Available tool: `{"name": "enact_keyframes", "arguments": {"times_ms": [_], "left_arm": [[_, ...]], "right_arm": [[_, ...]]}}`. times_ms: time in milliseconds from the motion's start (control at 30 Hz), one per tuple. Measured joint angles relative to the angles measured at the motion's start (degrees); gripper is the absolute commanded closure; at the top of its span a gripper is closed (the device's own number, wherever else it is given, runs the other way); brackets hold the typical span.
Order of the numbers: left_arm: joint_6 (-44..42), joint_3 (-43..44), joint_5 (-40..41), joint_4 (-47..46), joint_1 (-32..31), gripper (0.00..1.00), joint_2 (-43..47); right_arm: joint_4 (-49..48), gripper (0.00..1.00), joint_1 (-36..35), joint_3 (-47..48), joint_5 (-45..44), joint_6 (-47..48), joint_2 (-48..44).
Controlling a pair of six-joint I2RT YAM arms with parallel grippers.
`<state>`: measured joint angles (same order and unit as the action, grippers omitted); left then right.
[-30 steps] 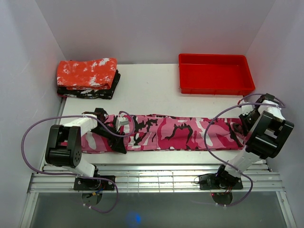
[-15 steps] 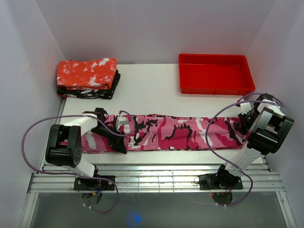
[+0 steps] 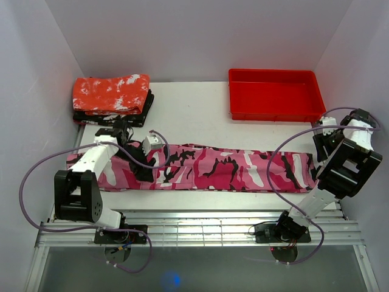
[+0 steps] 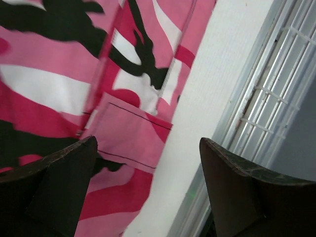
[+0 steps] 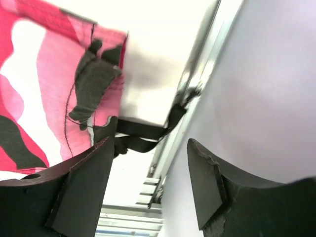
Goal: Fold and stack the trousers
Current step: Fold the trousers
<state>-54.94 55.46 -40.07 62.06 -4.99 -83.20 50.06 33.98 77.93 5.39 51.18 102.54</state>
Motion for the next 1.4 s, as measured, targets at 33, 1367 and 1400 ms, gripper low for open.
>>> {"name": "enact_keyframes", "arguments": {"times_ms": [33,1367,1400], "left_arm": [[-0.4,2.4,-0.2,0.7,0.1,0.05,0.2],[8.2,33.4,3.1,-9.2,-18.2,0.29,-30.1],[7.8,33.1,3.6,-10.0,-18.9,0.30,-30.1]], "right_arm": [[0.7,0.33,0.1,1.5,0.9,0.2,0.2],[8.8,0.38,-6.3,7.0,9.4,-0.4,1.0],[9.4,0.39,-6.2,7.0,9.8,-0.7,0.8]]}}
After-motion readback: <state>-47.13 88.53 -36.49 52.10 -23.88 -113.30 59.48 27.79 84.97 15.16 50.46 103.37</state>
